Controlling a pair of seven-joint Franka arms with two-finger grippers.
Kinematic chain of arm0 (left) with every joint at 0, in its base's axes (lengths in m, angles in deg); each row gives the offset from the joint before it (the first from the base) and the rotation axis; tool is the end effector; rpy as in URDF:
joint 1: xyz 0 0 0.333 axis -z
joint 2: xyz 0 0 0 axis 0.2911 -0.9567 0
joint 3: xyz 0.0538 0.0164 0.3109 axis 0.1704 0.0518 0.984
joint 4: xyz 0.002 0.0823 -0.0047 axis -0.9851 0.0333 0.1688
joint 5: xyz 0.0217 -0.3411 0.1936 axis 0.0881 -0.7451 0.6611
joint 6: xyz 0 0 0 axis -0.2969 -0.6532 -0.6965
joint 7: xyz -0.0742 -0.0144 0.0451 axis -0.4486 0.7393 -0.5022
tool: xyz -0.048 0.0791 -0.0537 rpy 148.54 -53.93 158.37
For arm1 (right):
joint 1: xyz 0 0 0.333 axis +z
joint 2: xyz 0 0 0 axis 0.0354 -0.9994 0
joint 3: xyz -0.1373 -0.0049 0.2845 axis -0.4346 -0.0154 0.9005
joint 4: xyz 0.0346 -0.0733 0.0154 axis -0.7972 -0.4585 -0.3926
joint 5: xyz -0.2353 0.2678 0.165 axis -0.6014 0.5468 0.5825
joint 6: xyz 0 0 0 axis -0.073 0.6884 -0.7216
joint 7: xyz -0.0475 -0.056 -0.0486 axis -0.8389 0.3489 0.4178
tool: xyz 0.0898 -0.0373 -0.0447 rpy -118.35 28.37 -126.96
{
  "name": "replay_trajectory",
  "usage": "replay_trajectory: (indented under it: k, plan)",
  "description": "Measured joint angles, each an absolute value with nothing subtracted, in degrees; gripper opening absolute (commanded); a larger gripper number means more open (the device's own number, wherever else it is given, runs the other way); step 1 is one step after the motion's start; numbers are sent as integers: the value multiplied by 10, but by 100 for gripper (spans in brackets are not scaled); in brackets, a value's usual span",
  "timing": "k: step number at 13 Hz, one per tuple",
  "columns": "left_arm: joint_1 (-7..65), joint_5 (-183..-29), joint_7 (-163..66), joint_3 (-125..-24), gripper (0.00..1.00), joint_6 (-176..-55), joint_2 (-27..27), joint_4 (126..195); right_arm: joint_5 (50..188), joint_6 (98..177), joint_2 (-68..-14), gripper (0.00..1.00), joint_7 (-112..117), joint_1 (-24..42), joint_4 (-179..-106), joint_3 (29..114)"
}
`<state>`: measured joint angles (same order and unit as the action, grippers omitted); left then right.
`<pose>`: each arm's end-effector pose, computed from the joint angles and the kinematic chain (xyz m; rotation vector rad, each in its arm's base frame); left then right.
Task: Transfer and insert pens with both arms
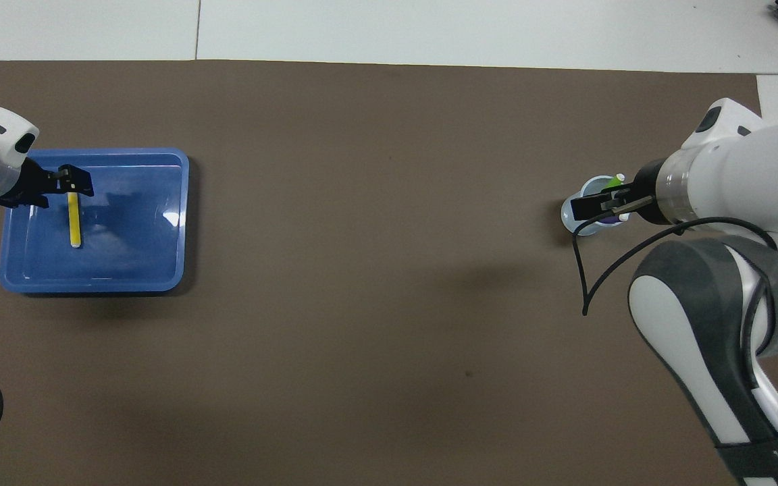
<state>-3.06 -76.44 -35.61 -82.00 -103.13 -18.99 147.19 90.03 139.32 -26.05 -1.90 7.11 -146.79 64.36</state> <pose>0.6648 0.1270 0.3128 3.1068 0.2936 0.0330 0.5743 0.0919 0.5195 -3.0770 -0.3326 -0.2975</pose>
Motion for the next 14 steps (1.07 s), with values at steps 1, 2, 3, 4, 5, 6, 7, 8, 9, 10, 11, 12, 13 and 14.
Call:
replay_trajectory:
  k: [1,2,3,4,5,6,7,8,9,10,11,12,13,14]
  plan:
    - [-35,-764,-349,-820,71,-1035,-193,1475,900,1389,-259,100,-47,78,-1468,644]
    - [-38,-764,-344,-820,61,-1035,-194,1477,900,1384,-259,100,-67,82,-1468,645]
    - [-38,-764,-343,-820,49,-1035,-195,1479,900,1378,-259,100,-76,84,-1468,646]
    - [-38,-764,-342,-821,46,-1036,-195,1482,900,1373,-259,100,-78,85,-1468,646]
    - [-38,-764,-342,-822,43,-1038,-195,1485,900,1371,-259,100,-79,85,-1468,646]
    - [-38,-764,-342,-823,25,-1043,-194,1488,900,1371,-259,100,-79,85,-1468,646]
    - [-38,-764,-342,-823,0,-1055,-190,1497,900,1371,-259,100,-79,85,-1468,646]
    - [-38,-764,-342,-824,0,-1064,-184,1506,900,1366,-259,100,-79,86,-1468,646]
    - [-38,-764,-342,-827,0,-1068,-181,1510,900,1353,-258,100,-79,89,-1467,647]
    - [-38,-764,-342,-828,0,-1069,-180,1511,900,1339,-258,100,-79,90,-1465,648]
    - [-38,-764,-342,-828,0,-1067,-181,1510,900,1328,-257,100,-80,91,-1460,648]
    - [-38,-764,-342,-828,0,-1054,-181,1505,900,1322,-257,100,-80,91,-1456,649]
    - [-38,-767,-342,-828,0,-1030,-181,1497,903,1321,-257,100,-80,91,-1454,649]
    - [-38,-772,-342,-828,0,-1007,-182,1486,914,1321,-257,100,-80,91,-1453,649]
